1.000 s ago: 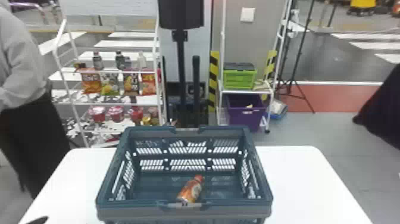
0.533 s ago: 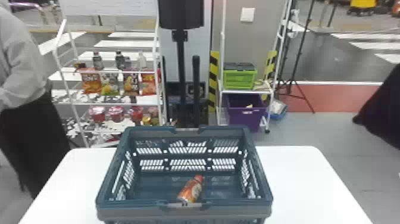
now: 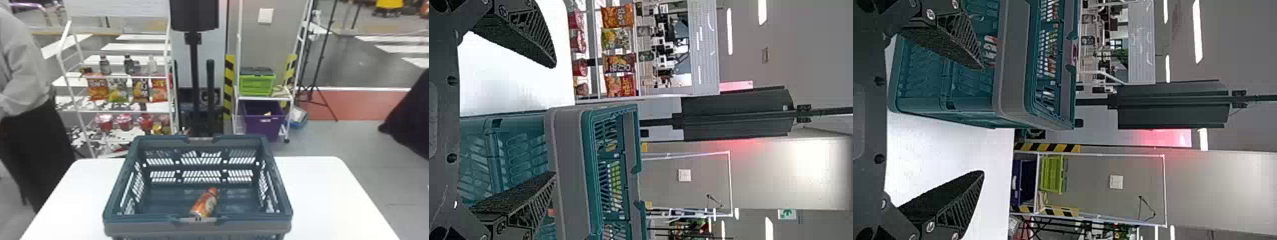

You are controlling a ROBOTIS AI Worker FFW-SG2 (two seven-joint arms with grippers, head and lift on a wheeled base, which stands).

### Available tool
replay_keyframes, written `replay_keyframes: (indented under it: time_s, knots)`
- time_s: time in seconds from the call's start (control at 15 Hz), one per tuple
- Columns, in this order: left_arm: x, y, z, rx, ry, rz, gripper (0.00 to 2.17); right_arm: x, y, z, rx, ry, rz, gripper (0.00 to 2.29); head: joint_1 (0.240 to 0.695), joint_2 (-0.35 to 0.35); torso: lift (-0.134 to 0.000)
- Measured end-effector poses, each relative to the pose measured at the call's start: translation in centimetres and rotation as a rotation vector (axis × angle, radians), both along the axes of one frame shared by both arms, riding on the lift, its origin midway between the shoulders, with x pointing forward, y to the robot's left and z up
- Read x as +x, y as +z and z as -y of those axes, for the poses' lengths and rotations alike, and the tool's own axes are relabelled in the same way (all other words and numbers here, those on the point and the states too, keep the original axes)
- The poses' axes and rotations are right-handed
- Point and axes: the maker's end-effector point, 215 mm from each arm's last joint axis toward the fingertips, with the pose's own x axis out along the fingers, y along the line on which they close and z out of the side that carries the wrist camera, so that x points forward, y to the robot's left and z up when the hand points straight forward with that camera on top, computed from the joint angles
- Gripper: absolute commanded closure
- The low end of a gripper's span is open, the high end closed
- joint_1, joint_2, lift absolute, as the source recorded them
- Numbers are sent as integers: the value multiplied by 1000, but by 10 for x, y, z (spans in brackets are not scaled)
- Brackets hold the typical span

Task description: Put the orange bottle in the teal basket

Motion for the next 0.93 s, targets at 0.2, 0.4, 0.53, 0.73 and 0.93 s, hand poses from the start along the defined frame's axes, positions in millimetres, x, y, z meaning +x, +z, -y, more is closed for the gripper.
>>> replay_keyframes:
  time_s: [0.2,0.4,0.53,0.73,0.93]
  knots:
    - [-3,2,-1,-3,1,5,134,1,1,-4,7,2,3,144,499,0,0]
    - [-5,4,-1,-8,2,15,134,0,0,-7,12,4,5,144,499,0,0]
    - [-5,4,-1,-14,4,14,134,-1,3,-8,15,2,13,144,499,0,0]
    - [-5,2,-1,-18,4,13,134,-2,3,-8,17,-1,16,144,499,0,0]
    - [-5,0,-2,-25,8,9,134,-1,3,-8,18,-1,16,144,499,0,0]
